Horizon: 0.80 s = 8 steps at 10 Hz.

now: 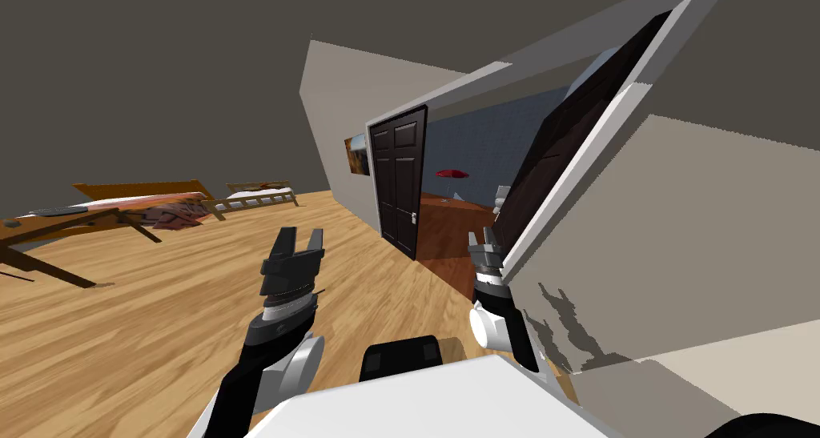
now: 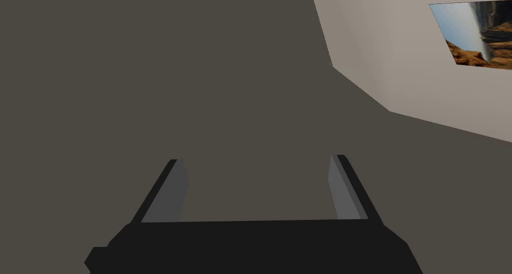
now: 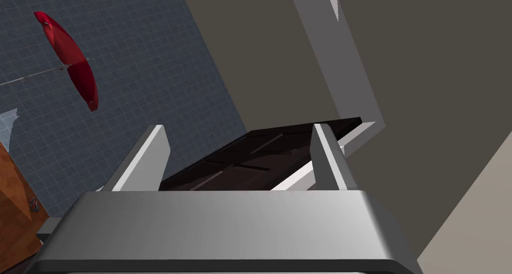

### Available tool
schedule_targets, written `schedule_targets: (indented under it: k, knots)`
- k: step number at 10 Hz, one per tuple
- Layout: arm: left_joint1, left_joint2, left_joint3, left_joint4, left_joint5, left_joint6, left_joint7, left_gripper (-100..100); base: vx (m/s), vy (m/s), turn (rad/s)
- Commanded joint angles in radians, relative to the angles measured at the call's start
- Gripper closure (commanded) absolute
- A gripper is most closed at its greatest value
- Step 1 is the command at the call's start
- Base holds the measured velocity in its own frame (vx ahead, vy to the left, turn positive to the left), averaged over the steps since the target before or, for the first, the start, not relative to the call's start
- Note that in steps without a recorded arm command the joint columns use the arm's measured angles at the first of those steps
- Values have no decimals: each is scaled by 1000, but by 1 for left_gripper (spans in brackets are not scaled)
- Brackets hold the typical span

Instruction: Push the door open

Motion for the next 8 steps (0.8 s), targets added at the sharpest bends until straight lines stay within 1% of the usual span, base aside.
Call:
schedule_targets:
  k: [1, 2, 3, 5, 6, 7, 8]
  knots:
    - [-9, 6, -7, 34, -1, -3, 3, -100, 215, -14, -49]
    - [-11, 8, -10, 43, -2, -4, 4, -100, 135, 14, -81]
    - [-16, 11, -14, 62, -2, -6, 6, -100, 104, 1, -71]
    - [-29, 18, -25, 113, -4, -10, 10, -100, 121, 5, -88]
    - [-33, 19, -28, 126, -5, -11, 12, -100, 121, 13, -62]
    - [-41, 23, -35, 158, -6, -14, 14, -100, 135, 34, -76]
    - [-45, 25, -39, 175, -6, -16, 16, -100, 136, 37, -69]
